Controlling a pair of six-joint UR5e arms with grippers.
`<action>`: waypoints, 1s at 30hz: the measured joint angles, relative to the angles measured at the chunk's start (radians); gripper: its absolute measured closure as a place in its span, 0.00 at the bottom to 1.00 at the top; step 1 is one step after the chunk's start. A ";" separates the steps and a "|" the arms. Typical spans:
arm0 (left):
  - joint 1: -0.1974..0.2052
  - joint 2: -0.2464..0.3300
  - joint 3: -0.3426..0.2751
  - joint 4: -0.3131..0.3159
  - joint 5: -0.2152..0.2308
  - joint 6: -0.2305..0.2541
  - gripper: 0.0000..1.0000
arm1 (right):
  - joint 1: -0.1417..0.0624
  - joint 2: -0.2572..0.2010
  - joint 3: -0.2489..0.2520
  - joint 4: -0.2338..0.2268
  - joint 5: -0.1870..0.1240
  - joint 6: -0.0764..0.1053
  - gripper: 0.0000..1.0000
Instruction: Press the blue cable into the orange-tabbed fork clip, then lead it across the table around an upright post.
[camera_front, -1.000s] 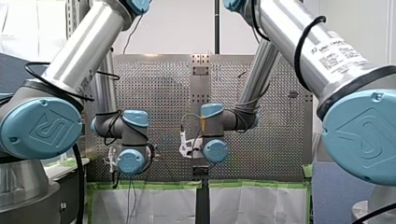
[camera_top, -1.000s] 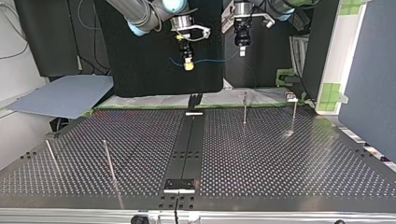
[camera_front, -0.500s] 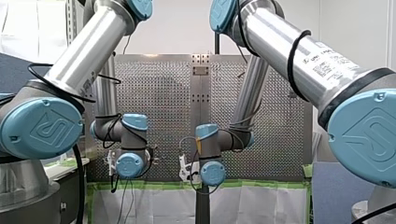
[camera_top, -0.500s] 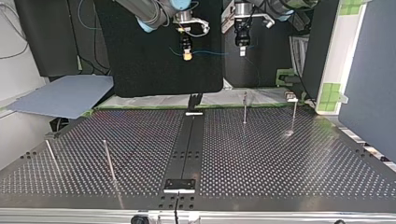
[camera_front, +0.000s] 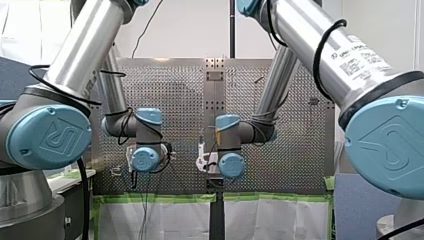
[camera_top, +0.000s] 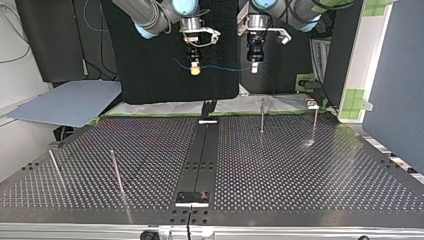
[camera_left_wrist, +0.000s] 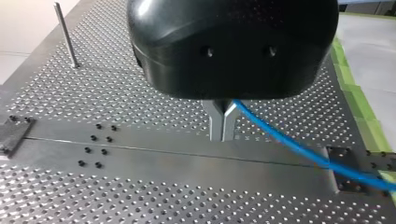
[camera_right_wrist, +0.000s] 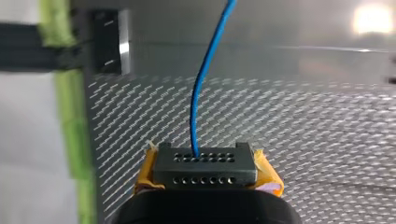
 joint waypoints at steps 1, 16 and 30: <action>0.002 0.009 0.001 -0.009 -0.001 -0.003 1.00 | -0.004 -0.012 -0.008 0.000 -0.012 0.003 1.00; 0.045 0.144 0.001 -0.088 -0.017 -0.028 1.00 | -0.055 -0.024 -0.044 -0.040 -0.123 0.015 1.00; 0.074 0.034 0.002 -0.027 -0.021 -0.055 1.00 | -0.097 0.041 -0.066 -0.048 -0.167 0.031 1.00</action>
